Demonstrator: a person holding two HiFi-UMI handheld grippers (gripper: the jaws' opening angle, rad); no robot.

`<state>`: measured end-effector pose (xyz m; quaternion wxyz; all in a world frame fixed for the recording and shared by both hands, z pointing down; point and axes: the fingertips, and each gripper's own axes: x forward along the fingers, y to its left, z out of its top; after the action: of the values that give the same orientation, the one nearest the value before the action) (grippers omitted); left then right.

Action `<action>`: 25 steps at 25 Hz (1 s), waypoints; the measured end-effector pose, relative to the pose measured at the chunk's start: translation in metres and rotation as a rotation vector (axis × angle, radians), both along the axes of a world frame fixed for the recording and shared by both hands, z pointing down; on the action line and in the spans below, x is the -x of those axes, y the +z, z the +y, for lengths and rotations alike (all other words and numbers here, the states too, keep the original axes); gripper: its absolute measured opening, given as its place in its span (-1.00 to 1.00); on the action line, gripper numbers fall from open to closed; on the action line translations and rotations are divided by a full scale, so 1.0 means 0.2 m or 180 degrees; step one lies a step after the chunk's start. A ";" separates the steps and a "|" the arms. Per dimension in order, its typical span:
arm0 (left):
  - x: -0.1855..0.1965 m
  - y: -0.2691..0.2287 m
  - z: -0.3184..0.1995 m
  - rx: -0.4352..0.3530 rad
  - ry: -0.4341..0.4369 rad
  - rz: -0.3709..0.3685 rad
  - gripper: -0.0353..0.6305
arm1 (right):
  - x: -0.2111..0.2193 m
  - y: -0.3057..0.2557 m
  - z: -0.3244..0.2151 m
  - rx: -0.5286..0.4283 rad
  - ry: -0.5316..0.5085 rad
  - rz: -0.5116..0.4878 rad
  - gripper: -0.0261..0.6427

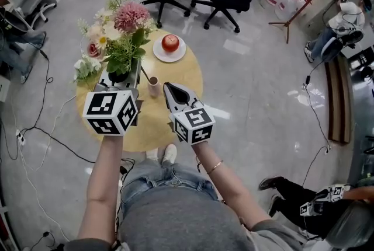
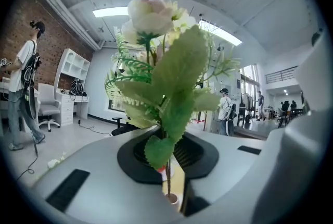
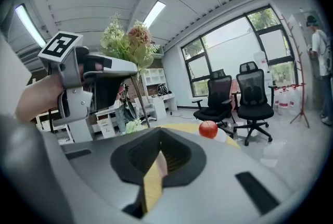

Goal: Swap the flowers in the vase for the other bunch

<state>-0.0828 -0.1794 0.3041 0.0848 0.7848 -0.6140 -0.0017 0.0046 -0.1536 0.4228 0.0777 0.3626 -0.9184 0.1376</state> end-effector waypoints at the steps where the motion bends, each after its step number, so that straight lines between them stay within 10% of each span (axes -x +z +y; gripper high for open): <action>1: 0.01 -0.02 0.01 -0.0021 -0.0026 -0.0008 -0.74 | 0.01 0.00 0.01 -0.0005 -0.0019 0.0000 -0.89; 25: 0.45 0.51 0.25 0.0994 -0.0540 -0.0064 -0.74 | 0.46 0.12 0.17 0.0172 -0.0607 0.0100 -0.89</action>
<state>-0.1724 -0.1289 0.4070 0.1991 0.7074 -0.6716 0.0943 -0.0883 -0.1197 0.4462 0.1145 0.2735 -0.9434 0.1487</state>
